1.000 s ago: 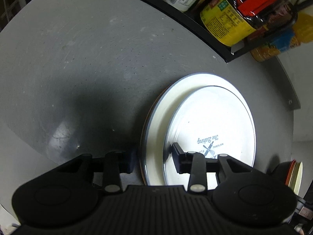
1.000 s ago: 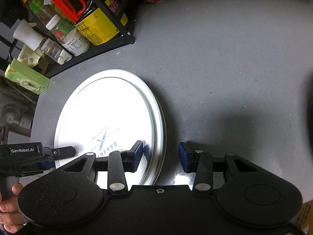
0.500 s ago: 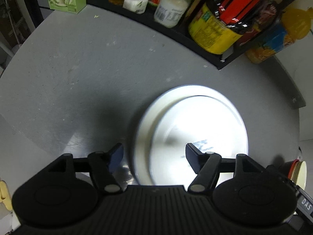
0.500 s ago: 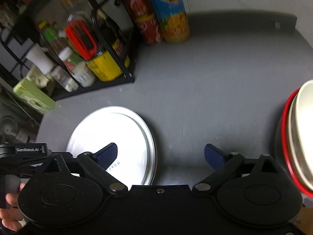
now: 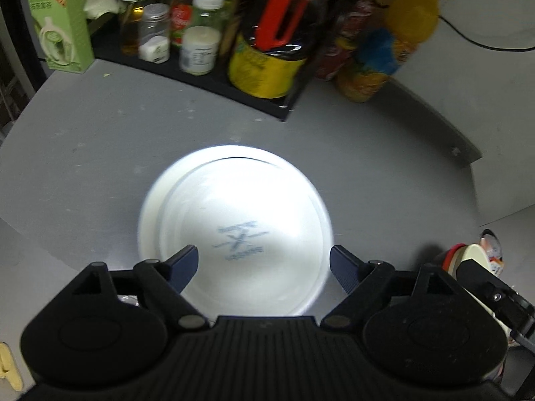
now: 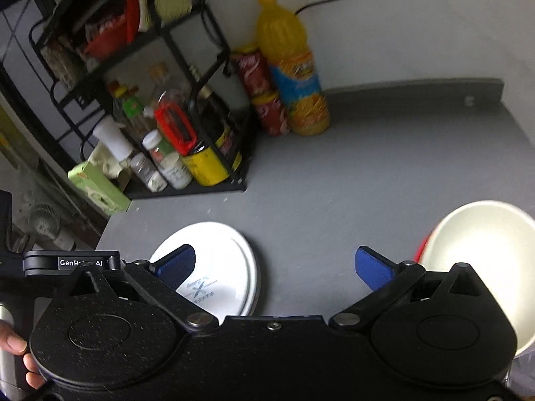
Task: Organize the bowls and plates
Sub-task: 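Move both open grippers from the plate stack toward the nested bowls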
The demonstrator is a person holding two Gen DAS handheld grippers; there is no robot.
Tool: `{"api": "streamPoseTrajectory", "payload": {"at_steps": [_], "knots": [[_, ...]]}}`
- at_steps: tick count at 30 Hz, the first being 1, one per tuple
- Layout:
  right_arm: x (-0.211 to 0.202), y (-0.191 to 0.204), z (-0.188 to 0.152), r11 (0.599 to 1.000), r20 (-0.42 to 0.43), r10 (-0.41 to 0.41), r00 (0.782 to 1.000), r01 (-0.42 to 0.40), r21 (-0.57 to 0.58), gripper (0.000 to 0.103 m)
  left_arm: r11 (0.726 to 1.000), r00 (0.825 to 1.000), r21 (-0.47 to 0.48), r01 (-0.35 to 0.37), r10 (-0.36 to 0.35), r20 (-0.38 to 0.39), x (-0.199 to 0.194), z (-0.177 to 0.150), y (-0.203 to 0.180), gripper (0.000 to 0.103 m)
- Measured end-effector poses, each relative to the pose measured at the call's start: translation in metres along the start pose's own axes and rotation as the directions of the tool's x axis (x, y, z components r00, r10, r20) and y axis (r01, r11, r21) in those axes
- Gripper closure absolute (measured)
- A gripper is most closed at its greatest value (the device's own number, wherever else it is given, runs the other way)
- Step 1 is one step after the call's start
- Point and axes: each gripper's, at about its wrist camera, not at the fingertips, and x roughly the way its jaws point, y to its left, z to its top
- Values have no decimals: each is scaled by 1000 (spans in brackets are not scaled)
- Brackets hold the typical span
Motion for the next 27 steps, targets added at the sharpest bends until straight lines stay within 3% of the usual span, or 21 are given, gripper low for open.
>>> {"api": "streamPoseTrajectory", "payload": {"at_steps": [7, 13, 19, 27], "knots": [[-30, -39, 0, 998, 72, -49, 996, 46, 40, 0, 995, 993, -3, 96, -96, 76, -6, -18, -47, 19], [-50, -71, -4, 992, 126, -116, 985, 108, 68, 0, 989, 988, 63, 132, -137, 77, 0, -32, -96, 19], [-63, -100, -9, 985, 144, -154, 978, 141, 95, 0, 974, 980, 132, 182, -191, 54, 6, -46, -142, 18], [-73, -137, -22, 966, 127, -206, 970, 181, 186, 0, 945, 980, 266, 191, -198, -2, 30, -54, -197, 19]]}}
